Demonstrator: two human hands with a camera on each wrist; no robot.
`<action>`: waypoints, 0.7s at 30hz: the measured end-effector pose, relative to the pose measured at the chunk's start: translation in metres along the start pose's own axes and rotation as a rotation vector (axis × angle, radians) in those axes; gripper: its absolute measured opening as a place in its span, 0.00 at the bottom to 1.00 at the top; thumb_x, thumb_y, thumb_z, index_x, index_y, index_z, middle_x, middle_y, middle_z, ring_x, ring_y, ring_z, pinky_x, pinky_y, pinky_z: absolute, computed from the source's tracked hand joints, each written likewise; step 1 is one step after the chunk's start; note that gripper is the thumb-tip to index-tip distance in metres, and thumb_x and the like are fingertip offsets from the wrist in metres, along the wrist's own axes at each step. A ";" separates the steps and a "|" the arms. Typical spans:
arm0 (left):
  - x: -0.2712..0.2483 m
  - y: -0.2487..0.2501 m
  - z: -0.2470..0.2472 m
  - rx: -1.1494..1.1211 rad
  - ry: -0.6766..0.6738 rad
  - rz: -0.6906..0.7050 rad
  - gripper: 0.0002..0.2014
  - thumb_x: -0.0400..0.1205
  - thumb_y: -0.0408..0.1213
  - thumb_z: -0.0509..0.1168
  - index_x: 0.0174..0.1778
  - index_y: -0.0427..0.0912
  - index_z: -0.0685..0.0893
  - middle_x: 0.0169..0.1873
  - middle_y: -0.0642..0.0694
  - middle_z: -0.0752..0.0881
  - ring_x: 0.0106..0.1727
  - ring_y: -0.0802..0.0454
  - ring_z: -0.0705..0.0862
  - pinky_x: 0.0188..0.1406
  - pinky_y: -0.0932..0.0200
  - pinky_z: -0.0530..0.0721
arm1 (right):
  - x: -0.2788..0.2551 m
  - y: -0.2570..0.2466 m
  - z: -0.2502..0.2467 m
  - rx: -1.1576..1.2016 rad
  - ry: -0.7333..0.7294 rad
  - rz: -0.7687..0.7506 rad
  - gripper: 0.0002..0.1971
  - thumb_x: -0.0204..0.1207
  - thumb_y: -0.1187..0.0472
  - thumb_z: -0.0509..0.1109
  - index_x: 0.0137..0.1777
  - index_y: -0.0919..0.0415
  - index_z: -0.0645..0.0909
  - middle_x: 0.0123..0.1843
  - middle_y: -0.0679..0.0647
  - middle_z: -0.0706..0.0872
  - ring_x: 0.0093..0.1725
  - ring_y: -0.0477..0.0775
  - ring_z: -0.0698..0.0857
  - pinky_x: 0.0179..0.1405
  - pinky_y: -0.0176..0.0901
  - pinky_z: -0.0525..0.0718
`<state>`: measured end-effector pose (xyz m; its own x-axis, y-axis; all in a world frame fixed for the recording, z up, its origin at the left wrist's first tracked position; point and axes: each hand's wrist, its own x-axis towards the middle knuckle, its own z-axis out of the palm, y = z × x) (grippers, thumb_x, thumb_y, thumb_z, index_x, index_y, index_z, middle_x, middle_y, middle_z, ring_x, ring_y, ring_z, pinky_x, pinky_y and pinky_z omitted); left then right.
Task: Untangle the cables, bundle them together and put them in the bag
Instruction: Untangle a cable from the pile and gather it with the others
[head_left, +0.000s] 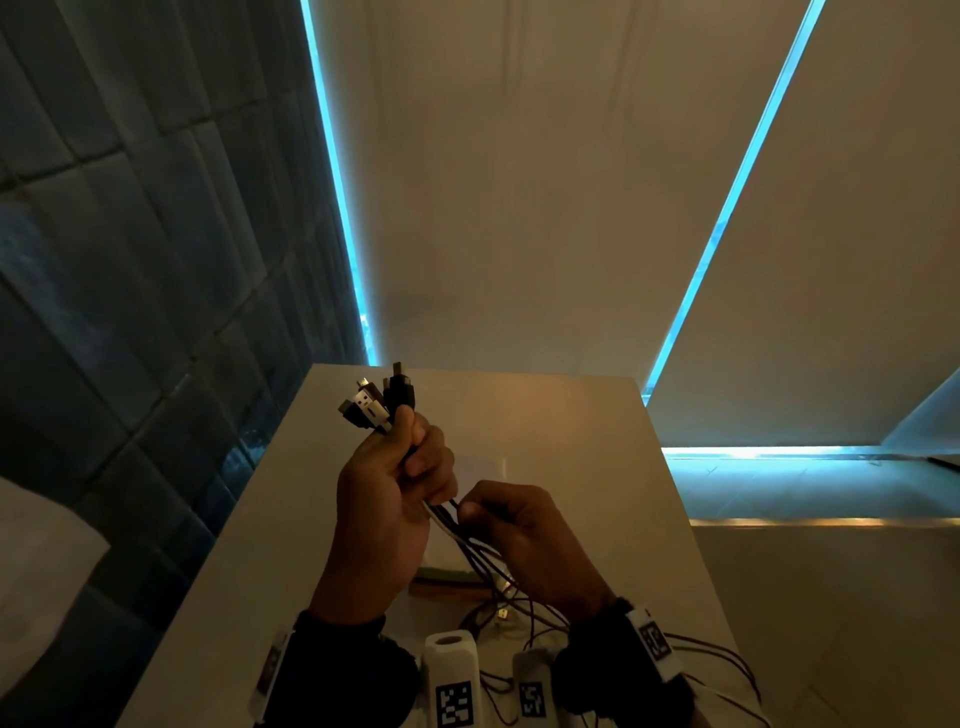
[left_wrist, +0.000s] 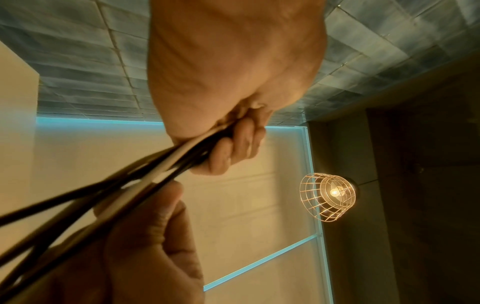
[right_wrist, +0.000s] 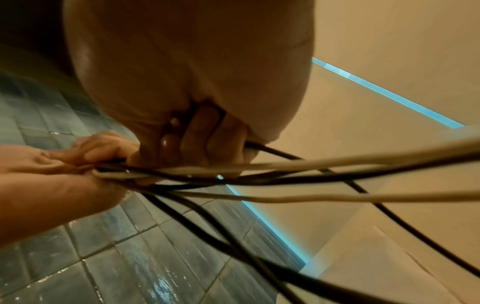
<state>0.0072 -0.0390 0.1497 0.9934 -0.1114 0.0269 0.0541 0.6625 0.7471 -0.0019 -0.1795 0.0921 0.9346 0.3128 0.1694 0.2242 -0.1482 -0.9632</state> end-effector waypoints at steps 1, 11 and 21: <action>0.001 -0.002 -0.001 0.001 -0.006 0.004 0.15 0.84 0.42 0.52 0.33 0.41 0.69 0.20 0.52 0.65 0.19 0.58 0.60 0.19 0.63 0.62 | 0.000 0.002 -0.001 0.008 0.005 0.007 0.16 0.80 0.69 0.65 0.33 0.51 0.79 0.31 0.43 0.80 0.34 0.37 0.77 0.40 0.31 0.77; -0.001 -0.005 -0.004 0.065 0.029 -0.020 0.13 0.82 0.41 0.54 0.32 0.40 0.68 0.18 0.53 0.62 0.17 0.59 0.57 0.22 0.60 0.52 | -0.002 0.035 -0.004 -0.163 0.067 0.033 0.17 0.81 0.66 0.65 0.32 0.49 0.77 0.27 0.37 0.79 0.29 0.37 0.76 0.36 0.26 0.72; -0.004 -0.001 -0.005 0.052 0.062 -0.047 0.13 0.82 0.41 0.54 0.32 0.40 0.69 0.18 0.53 0.62 0.16 0.60 0.58 0.19 0.63 0.54 | -0.008 0.072 -0.009 -0.230 0.091 0.104 0.16 0.80 0.63 0.66 0.30 0.50 0.77 0.27 0.45 0.76 0.28 0.39 0.73 0.34 0.35 0.73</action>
<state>0.0034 -0.0353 0.1456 0.9944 -0.0938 -0.0487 0.0966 0.6180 0.7802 0.0094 -0.2009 0.0232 0.9746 0.2004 0.0998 0.1726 -0.3882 -0.9053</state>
